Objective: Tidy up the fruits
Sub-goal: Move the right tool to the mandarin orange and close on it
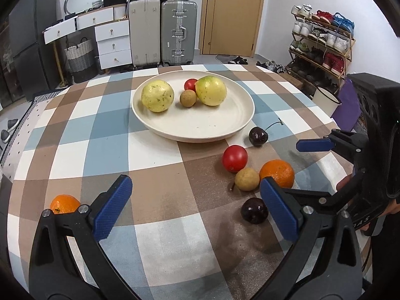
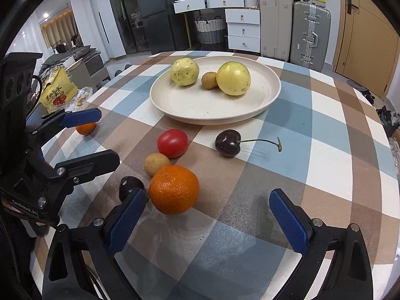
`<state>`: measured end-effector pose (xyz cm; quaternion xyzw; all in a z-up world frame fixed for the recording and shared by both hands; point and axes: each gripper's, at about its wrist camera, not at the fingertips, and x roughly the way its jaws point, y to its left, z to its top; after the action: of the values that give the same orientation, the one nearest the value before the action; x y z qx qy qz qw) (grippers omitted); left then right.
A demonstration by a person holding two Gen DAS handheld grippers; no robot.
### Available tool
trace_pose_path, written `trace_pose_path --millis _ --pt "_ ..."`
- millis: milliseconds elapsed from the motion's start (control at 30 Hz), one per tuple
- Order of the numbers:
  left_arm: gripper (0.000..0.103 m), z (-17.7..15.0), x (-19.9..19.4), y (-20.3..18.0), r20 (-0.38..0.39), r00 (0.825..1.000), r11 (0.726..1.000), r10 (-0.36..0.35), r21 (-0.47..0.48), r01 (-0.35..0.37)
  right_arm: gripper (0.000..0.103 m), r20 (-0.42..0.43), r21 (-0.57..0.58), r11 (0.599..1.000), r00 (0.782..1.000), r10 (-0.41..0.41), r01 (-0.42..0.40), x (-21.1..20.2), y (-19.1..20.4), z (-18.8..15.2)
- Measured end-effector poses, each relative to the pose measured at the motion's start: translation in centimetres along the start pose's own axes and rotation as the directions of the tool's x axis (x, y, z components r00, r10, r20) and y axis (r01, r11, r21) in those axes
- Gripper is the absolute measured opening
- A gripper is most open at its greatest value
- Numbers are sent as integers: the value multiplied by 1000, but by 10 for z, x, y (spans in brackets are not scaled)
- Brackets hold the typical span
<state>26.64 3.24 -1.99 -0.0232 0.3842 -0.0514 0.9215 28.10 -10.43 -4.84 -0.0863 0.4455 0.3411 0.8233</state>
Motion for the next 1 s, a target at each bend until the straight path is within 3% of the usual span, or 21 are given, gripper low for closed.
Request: trace_pose_path --millis 100,633,1000 --pt "102 1 1 1 0 1000 1000 5 0 -5 83 -9 -19 1000 1000 16 -16 2 5 0" --pt "102 0 5 2 -15 1000 1000 -12 -4 12 42 10 -56 995 996 84 -84 4 16 0" --pt "102 -4 10 -7 -61 996 997 -72 29 74 41 77 -7 997 994 75 -74 -10 3 3"
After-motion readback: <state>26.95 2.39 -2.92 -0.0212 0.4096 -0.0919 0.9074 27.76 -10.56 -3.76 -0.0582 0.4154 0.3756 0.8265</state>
